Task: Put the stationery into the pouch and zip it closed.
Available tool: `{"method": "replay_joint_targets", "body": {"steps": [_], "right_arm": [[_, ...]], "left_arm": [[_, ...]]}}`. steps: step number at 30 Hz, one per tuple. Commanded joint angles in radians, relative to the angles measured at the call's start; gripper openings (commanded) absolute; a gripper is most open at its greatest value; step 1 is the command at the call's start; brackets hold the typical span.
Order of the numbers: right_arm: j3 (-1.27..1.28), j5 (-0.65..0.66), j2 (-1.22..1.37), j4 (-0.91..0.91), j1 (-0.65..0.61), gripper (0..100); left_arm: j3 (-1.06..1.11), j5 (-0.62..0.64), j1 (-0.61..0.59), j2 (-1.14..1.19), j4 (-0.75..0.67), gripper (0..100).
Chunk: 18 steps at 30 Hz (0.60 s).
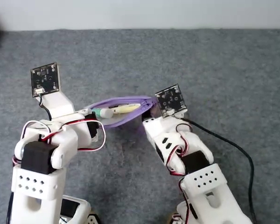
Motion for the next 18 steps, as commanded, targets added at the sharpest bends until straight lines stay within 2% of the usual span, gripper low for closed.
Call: {"method": "replay_joint_targets", "body": {"steps": [1,5,18], "right_arm": [[-0.061,0.003,-0.036,-0.012,0.030,10.2],[-0.061,0.031,-0.041,-0.019,0.028,0.5],[-0.064,0.034,-0.047,-0.010,0.025,1.3]], "left_arm": [[-0.045,0.011,-0.005,-0.005,-0.014,1],[-0.044,0.011,0.002,-0.002,-0.015,1],[-0.044,0.009,-0.005,-0.003,-0.014,1]]}}
